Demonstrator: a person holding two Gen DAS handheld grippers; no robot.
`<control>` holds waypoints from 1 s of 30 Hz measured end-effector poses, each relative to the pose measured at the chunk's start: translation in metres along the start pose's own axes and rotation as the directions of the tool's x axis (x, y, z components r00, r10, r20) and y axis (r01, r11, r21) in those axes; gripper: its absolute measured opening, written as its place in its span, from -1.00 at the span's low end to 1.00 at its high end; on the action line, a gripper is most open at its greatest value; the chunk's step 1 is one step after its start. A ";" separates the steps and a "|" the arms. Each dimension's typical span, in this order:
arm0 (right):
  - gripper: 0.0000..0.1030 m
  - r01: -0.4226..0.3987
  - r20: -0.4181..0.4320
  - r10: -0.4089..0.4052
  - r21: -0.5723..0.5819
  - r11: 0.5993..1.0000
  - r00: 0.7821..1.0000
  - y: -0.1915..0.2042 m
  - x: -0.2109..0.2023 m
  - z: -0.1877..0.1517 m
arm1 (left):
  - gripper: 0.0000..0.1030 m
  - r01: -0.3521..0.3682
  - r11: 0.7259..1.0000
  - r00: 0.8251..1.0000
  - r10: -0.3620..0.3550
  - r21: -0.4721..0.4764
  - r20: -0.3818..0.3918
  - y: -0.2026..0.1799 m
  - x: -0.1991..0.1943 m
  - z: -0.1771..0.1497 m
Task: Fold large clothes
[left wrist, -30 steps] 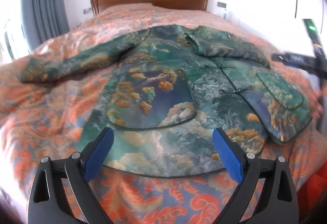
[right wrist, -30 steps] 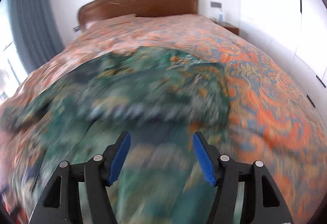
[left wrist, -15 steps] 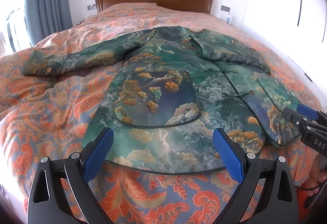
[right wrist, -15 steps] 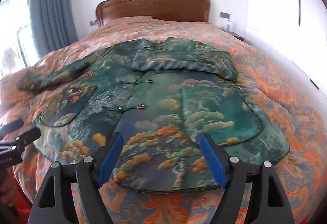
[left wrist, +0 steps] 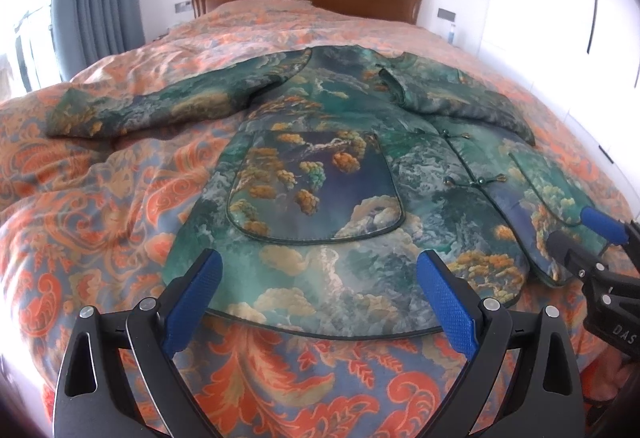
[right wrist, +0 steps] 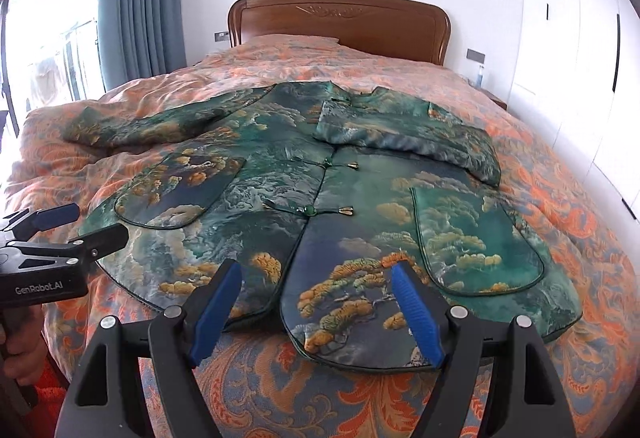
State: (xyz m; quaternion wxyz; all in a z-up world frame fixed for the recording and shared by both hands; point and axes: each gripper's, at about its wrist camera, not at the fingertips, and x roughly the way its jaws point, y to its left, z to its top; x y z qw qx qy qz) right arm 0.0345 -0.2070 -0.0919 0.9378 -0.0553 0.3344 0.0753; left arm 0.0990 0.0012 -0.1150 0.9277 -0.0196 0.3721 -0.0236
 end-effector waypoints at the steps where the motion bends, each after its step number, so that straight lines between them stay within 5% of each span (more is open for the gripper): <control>1: 0.53 -0.001 0.000 0.001 0.001 1.000 1.000 0.000 0.000 0.000 | 0.90 0.000 1.000 1.000 0.000 -0.001 0.001 0.000 0.000 0.000; 19: 0.53 -0.017 -0.020 0.018 0.003 1.000 1.000 0.011 0.000 -0.005 | 0.90 -0.012 1.000 1.000 0.012 -0.016 -0.004 0.008 0.002 0.001; 25: 0.53 -0.016 -0.006 0.016 0.000 1.000 1.000 0.011 -0.004 -0.004 | 0.90 -0.042 0.990 0.999 0.037 -0.138 -0.036 0.057 0.015 0.026; 30: 0.53 -0.020 -0.006 0.021 0.003 1.000 1.000 0.010 -0.006 -0.006 | 0.90 -0.083 0.919 0.997 0.075 -0.385 -0.036 0.156 0.038 0.075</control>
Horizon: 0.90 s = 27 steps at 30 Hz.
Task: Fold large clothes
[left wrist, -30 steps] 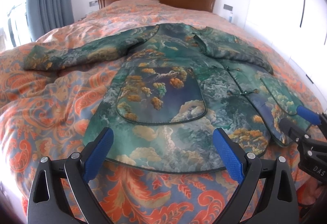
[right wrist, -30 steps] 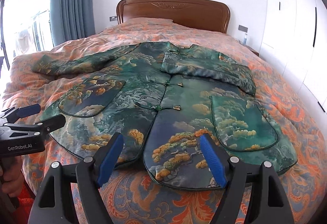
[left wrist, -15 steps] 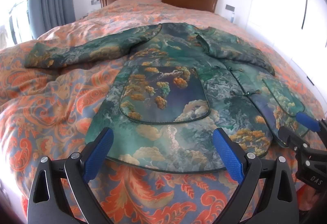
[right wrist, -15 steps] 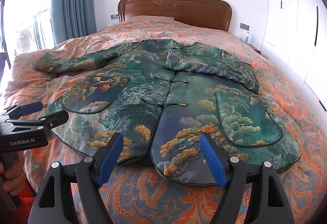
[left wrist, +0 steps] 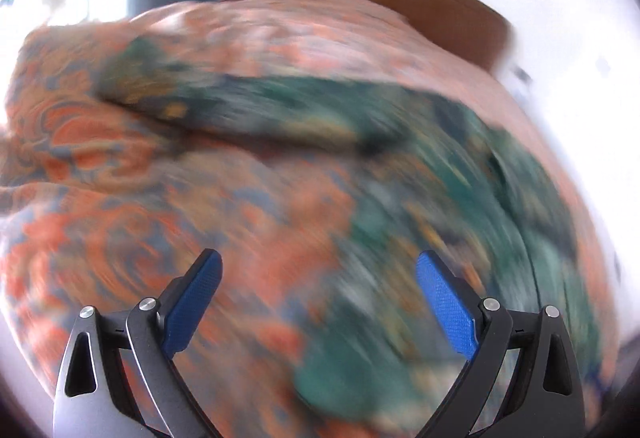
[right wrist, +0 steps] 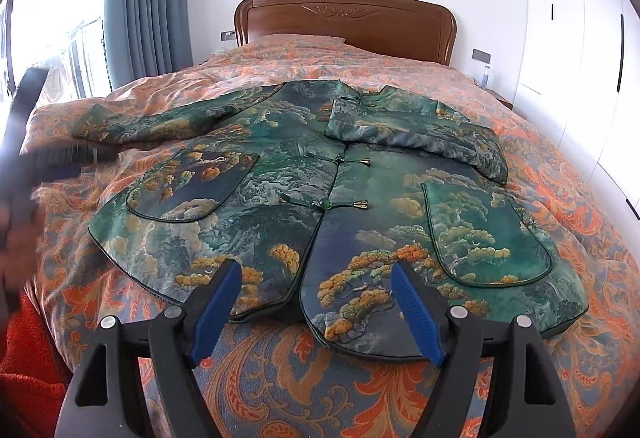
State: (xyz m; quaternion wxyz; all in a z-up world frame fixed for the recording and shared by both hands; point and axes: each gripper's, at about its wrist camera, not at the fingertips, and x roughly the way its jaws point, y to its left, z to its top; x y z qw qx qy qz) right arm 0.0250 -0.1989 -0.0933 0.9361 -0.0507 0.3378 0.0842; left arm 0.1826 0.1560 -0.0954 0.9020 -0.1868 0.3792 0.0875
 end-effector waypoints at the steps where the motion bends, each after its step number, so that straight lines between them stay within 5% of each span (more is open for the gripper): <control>1: 0.53 -0.002 -0.002 0.002 0.002 1.000 1.000 0.000 0.000 0.000 | 0.90 0.002 0.999 1.000 -0.002 -0.041 -0.009 0.015 0.008 0.014; 8: 0.53 0.000 0.005 0.000 0.004 1.000 1.000 0.000 -0.001 0.000 | 0.90 -0.004 0.988 0.996 -0.009 -0.155 -0.084 0.058 0.057 0.052; 16: 0.53 -0.009 -0.019 0.009 -0.021 1.000 1.000 0.006 0.003 -0.004 | 0.90 0.024 0.936 0.996 -0.053 -0.351 -0.071 0.087 0.086 0.080; 23: 0.53 -0.020 -0.051 0.018 -0.045 0.999 0.999 0.013 0.012 -0.010 | 0.90 -0.077 0.906 0.997 0.071 -0.417 -0.030 0.115 0.109 0.124; 25: 0.53 -0.028 -0.061 0.025 -0.045 0.999 0.998 0.015 0.014 -0.011 | 0.82 -0.109 0.896 0.994 0.107 -0.431 -0.029 0.119 0.117 0.129; 27: 0.53 -0.035 -0.071 0.031 -0.047 0.998 0.997 0.016 0.017 -0.013 | 0.12 -0.148 0.892 0.987 0.157 -0.428 -0.013 0.120 0.119 0.130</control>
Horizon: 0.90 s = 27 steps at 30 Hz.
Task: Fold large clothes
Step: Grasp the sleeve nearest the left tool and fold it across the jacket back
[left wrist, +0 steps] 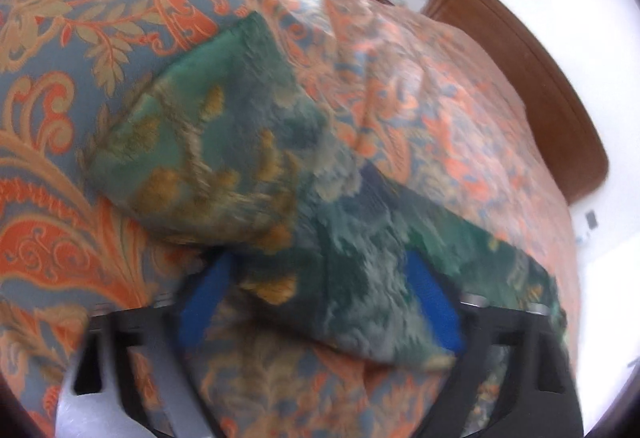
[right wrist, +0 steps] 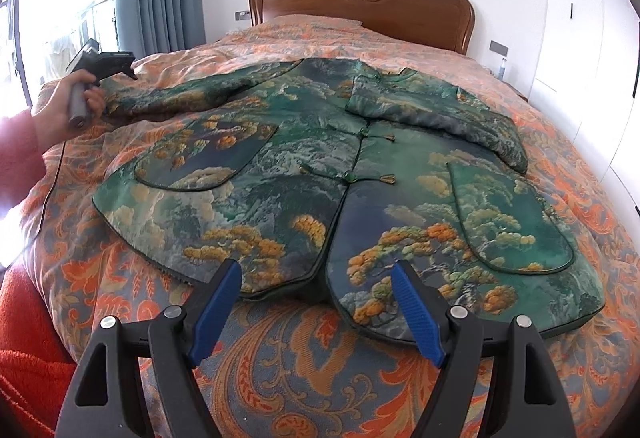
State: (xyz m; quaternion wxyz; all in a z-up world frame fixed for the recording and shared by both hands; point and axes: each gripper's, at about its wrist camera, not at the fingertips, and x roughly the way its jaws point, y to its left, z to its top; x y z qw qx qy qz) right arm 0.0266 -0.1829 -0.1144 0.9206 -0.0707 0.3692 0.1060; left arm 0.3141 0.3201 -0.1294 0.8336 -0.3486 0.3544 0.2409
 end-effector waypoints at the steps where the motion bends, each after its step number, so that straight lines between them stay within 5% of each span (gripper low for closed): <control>1: 0.53 -0.004 -0.005 0.004 -0.002 1.000 1.000 0.001 0.001 -0.001 | -0.21 -0.017 1.000 1.000 0.017 0.018 0.018 -0.001 0.000 0.000; 2: 0.53 -0.009 -0.010 0.009 -0.004 1.000 1.000 0.002 0.002 -0.002 | -0.91 -0.026 0.999 0.999 0.025 0.041 0.026 -0.003 0.000 0.000; 7: 0.53 -0.030 -0.002 0.030 -0.012 0.999 1.000 0.004 -0.001 -0.006 | -0.96 -0.042 0.983 0.992 0.019 0.180 0.125 -0.028 -0.031 -0.005; 10: 0.53 -0.041 0.007 0.041 -0.005 0.999 0.999 0.003 -0.002 -0.007 | -0.96 -0.068 0.932 0.973 -0.016 0.355 0.229 -0.077 -0.065 -0.018; 11: 0.53 -0.045 0.007 0.045 -0.002 0.999 0.999 0.002 -0.001 -0.007 | -0.95 -0.087 0.896 0.962 -0.037 0.435 0.270 -0.099 -0.078 -0.028; 14: 0.53 -0.054 0.012 0.054 0.011 0.998 0.998 0.000 -0.003 -0.009 | -0.95 -0.159 0.712 0.916 -0.153 0.684 0.372 -0.171 -0.117 -0.081; 17: 0.53 -0.057 0.028 0.056 0.023 0.998 0.998 -0.003 -0.008 -0.010 | -0.94 -0.186 0.539 0.891 -0.259 0.821 0.372 -0.217 -0.134 -0.137; 18: 0.53 -0.057 0.033 0.056 0.027 0.998 0.998 -0.005 -0.010 -0.010 | -0.94 -0.182 0.462 0.891 -0.295 0.868 0.344 -0.232 -0.137 -0.164; 21: 0.53 -0.053 0.057 0.050 0.046 0.998 0.997 -0.012 -0.017 -0.010 | -0.94 -0.158 0.308 0.909 -0.326 0.938 0.260 -0.257 -0.128 -0.222; 23: 0.53 -0.051 0.066 0.047 0.060 0.997 0.997 -0.017 -0.020 -0.010 | -0.93 -0.139 0.228 0.927 -0.313 0.964 0.208 -0.266 -0.114 -0.256; 27: 0.53 -0.044 0.076 0.038 0.082 0.996 0.996 -0.027 -0.026 -0.014 | -0.76 -0.080 0.108 0.973 -0.207 0.991 0.101 -0.265 -0.071 -0.312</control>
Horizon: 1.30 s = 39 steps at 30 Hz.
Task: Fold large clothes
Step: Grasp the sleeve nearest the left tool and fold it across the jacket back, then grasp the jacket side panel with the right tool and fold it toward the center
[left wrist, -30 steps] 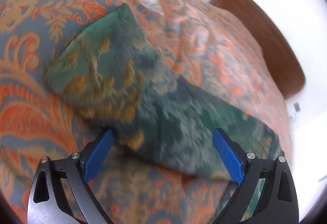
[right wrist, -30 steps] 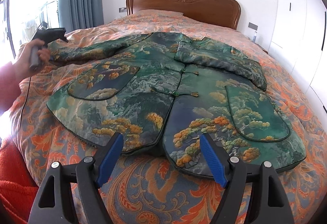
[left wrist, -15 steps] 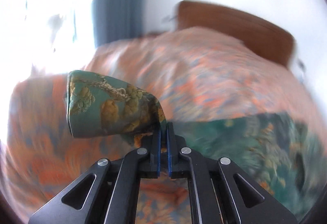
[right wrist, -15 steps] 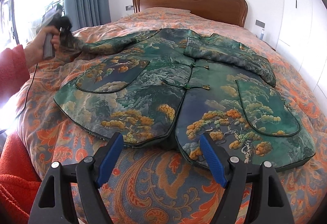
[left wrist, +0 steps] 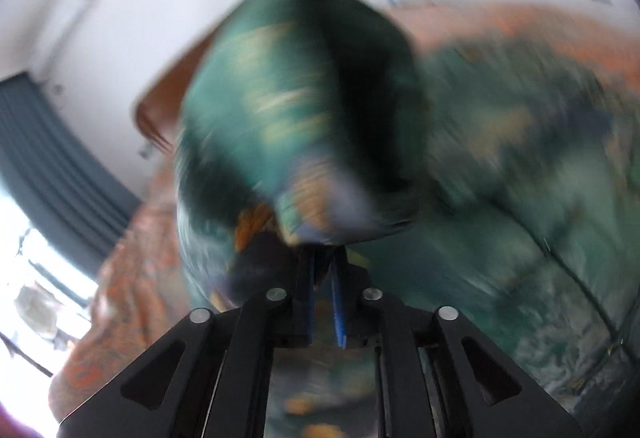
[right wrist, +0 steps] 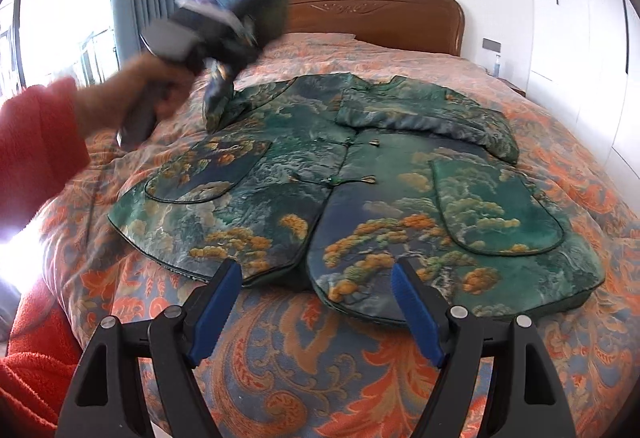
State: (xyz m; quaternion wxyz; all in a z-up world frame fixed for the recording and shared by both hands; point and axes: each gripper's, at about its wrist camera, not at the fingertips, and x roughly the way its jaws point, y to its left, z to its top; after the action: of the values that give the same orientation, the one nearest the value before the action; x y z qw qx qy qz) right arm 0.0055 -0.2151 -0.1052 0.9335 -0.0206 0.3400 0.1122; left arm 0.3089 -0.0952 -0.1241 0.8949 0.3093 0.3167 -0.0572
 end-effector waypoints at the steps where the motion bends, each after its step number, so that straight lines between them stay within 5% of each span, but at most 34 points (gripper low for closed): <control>1: 0.53 0.003 0.002 -0.003 0.002 1.000 1.000 -0.002 -0.001 -0.001 | -0.71 0.016 1.000 0.999 -0.016 0.009 -0.029 -0.007 0.010 -0.001; 3: 0.53 0.009 0.007 -0.009 0.009 1.000 1.000 -0.006 -0.004 -0.002 | -0.12 0.041 0.999 0.996 -0.040 0.006 -0.082 -0.017 0.017 -0.014; 6: 0.53 0.019 0.021 -0.019 0.021 1.000 1.000 -0.014 -0.009 -0.002 | 0.72 -0.010 0.998 0.999 0.007 -0.054 -0.045 -0.008 -0.002 -0.036; 12: 0.53 0.032 0.041 -0.035 0.057 0.998 0.999 -0.033 -0.009 0.016 | 0.76 0.025 0.961 0.998 -0.041 -0.274 -0.052 0.037 -0.055 -0.092; 17: 0.53 -0.145 0.023 0.143 0.180 0.973 0.989 -0.059 0.024 0.080 | 0.81 -0.050 0.910 0.998 0.027 -0.411 -0.062 0.042 -0.101 -0.145; 21: 0.53 -0.308 -0.021 0.343 0.392 0.867 0.939 -0.090 0.106 0.137 | 0.83 -0.132 0.877 0.991 0.124 -0.462 -0.048 0.025 -0.121 -0.177; 26: 0.53 -0.286 -0.129 0.436 0.587 0.758 0.891 -0.110 0.219 0.163 | 0.84 -0.077 0.883 0.997 0.074 -0.463 -0.024 0.022 -0.118 -0.199; 30: 0.35 -0.219 -0.172 0.391 0.599 0.770 0.904 -0.109 0.260 0.165 | 0.84 -0.040 0.873 0.999 0.034 -0.486 -0.021 0.028 -0.110 -0.205; 33: -0.03 -0.218 -0.174 0.384 0.587 0.780 0.907 -0.098 0.268 0.168 | 0.87 -0.026 0.867 1.000 0.020 -0.497 -0.017 0.030 -0.109 -0.210; 39: -0.16 -0.204 -0.218 0.373 0.546 0.812 0.902 -0.081 0.277 0.172 | 0.87 -0.018 0.864 1.000 0.013 -0.503 -0.015 0.029 -0.108 -0.212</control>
State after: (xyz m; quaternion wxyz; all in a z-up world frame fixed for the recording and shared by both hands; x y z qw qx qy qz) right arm 0.3381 -0.2204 -0.1536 0.8101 0.2623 0.5008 0.1551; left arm 0.1191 0.0429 -0.1731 0.9433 0.0680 0.3230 0.0363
